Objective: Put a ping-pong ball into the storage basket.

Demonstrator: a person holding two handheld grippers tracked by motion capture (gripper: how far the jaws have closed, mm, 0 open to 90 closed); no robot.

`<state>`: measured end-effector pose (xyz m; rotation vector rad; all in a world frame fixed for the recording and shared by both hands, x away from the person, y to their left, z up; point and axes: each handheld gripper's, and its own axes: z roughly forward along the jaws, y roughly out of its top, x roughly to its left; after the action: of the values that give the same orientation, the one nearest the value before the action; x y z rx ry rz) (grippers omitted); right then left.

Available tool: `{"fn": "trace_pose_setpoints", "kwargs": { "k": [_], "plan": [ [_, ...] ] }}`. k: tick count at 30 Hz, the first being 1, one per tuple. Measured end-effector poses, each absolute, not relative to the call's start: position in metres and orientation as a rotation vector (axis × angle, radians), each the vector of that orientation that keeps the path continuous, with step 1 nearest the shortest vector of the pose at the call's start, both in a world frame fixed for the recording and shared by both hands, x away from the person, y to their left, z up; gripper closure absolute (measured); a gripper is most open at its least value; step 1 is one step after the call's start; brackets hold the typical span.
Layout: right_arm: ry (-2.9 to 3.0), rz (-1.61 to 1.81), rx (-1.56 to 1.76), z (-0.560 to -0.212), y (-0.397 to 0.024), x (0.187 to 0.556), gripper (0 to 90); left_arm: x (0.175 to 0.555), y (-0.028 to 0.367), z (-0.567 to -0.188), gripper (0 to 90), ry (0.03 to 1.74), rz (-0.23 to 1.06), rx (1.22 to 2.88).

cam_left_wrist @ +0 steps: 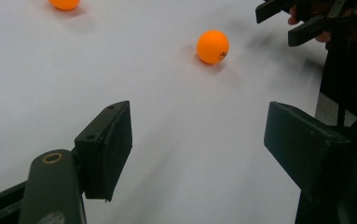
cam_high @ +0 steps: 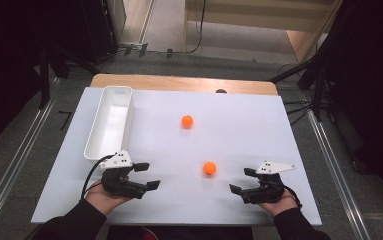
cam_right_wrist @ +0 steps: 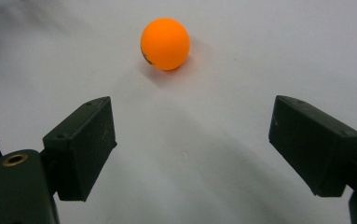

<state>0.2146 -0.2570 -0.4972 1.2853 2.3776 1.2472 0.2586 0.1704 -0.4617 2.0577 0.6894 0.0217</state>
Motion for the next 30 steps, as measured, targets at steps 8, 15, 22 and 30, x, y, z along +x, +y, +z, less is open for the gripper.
{"fn": "trace_pose_setpoints", "kwargs": {
  "k": [8,15,22,30],
  "plan": [
    [2.383,1.252,1.296,-0.498,-0.257,0.216,13.1,0.265,0.162,-0.458,23.8,0.663,0.022,2.069],
    [2.386,1.238,1.29,-0.498,-0.257,0.216,13.1,0.273,0.153,-0.455,23.7,0.65,0.001,2.052],
    [2.385,1.228,1.284,-0.498,-0.257,0.215,13.1,0.279,0.147,-0.455,21.6,0.658,-0.017,2.037],
    [2.392,1.226,1.285,-0.498,-0.256,0.215,13.1,0.284,0.136,-0.453,18.5,0.632,0.01,2.059]
  ]
}}
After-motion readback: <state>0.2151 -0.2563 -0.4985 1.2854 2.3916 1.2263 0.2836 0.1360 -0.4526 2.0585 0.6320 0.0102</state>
